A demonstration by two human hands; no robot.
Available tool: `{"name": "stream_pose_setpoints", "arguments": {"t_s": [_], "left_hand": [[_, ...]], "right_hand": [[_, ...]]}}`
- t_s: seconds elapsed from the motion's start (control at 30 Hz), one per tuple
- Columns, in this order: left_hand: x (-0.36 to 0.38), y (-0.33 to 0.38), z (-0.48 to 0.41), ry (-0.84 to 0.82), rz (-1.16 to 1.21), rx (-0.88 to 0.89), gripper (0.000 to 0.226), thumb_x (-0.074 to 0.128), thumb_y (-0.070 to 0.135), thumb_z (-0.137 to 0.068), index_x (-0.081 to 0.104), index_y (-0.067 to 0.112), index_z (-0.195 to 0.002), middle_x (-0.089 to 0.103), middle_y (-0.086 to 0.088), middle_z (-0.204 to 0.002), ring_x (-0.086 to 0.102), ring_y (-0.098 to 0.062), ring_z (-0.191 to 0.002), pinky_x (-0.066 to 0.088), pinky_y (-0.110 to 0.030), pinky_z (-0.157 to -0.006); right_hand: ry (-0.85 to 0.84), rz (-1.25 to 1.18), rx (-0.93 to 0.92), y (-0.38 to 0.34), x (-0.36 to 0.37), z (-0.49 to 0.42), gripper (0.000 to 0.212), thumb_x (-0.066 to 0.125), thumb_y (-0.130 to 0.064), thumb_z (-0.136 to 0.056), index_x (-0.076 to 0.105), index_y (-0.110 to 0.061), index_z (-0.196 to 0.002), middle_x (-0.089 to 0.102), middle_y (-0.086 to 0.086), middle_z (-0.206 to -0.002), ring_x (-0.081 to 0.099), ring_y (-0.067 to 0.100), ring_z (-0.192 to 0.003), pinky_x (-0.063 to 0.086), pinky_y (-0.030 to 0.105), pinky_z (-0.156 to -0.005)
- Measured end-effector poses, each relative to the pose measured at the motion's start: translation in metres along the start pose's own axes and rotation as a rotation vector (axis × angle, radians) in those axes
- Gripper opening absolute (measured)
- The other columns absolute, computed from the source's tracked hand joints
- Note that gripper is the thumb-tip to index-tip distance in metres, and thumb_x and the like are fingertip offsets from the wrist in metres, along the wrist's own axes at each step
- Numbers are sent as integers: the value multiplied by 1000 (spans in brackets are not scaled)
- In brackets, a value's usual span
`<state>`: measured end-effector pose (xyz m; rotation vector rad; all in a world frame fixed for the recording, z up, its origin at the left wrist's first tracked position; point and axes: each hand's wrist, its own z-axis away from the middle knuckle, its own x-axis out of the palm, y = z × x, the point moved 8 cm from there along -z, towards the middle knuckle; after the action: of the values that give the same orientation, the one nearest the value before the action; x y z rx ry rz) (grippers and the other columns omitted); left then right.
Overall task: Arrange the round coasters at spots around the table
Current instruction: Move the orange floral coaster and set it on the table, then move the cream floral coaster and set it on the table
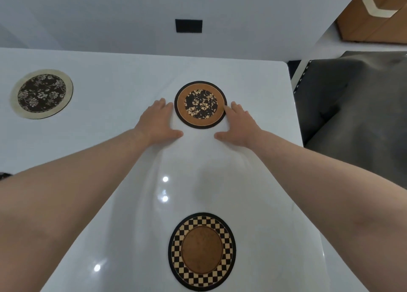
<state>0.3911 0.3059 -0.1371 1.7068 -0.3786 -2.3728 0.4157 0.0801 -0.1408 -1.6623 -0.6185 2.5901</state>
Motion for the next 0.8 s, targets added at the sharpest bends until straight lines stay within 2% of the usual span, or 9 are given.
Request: {"name": "stream_pose_setpoints", "arguments": {"t_s": [0.17,0.2,0.27,0.33,0.47,0.53,0.63,0.73,0.8], "left_hand": [[11,7,57,-51,49,-26,62,61,58,-64,44,11,-101,46,-13,-124,43,-31,-117,43,-44,-92],[13,10,70,-59,54,-31,63,61,58,-66,45,11,-105,46,-14,-128,42,-31,-120,41,-43,-95],[25,13,102,-95,83,-72,72,63,53,-76,44,8,-128,35,-15,-148,31,-30,-137,31,-41,-108],[39,20,141,-124,135,-101,80,62,49,-83,29,11,-145,19,-11,-159,15,-25,-147,17,-36,-116],[62,39,212,-103,187,-54,77,56,48,-87,24,15,-148,16,-5,-160,12,-18,-148,7,-27,-114],[79,46,249,-111,179,-33,79,54,53,-86,24,18,-149,17,-3,-160,12,-16,-147,4,-25,-113],[103,58,291,-124,164,-8,98,54,69,-70,20,24,-150,18,0,-160,11,-15,-147,0,-25,-114],[117,63,306,-145,118,43,120,56,79,-57,7,24,-153,7,3,-161,2,-14,-148,-4,-30,-118],[119,60,309,-150,82,72,124,59,77,-58,2,21,-153,2,1,-162,-1,-15,-148,-6,-30,-117]], "right_hand": [[-82,-65,32,-3,12,43,79,64,-44,-86,28,-16,-151,13,11,-163,10,24,-151,15,38,-121],[-90,-80,28,-5,16,53,76,62,-43,-87,29,-16,-151,15,10,-163,10,22,-151,15,37,-121],[-116,-99,16,-10,27,77,74,60,-41,-89,28,-16,-151,17,8,-163,12,20,-151,14,35,-121],[-145,-125,20,-14,41,109,71,58,-39,-92,28,-16,-152,17,5,-163,13,19,-150,13,33,-120],[-165,-147,33,-19,63,176,66,55,-37,-93,30,-17,-151,21,3,-162,16,19,-149,15,32,-120],[-169,-148,66,-21,76,206,64,55,-39,-92,34,-17,-149,32,4,-155,28,21,-143,23,32,-117],[-159,-216,192,-21,92,242,61,55,-41,-92,39,-17,-145,41,4,-143,43,20,-130,34,29,-108],[-147,-260,242,-24,99,266,60,60,-40,-87,45,-19,-141,46,3,-136,46,21,-128,39,30,-104],[-198,-259,194,-29,105,277,61,67,-43,-75,49,-27,-131,49,1,-122,47,20,-123,41,28,-97]]}}
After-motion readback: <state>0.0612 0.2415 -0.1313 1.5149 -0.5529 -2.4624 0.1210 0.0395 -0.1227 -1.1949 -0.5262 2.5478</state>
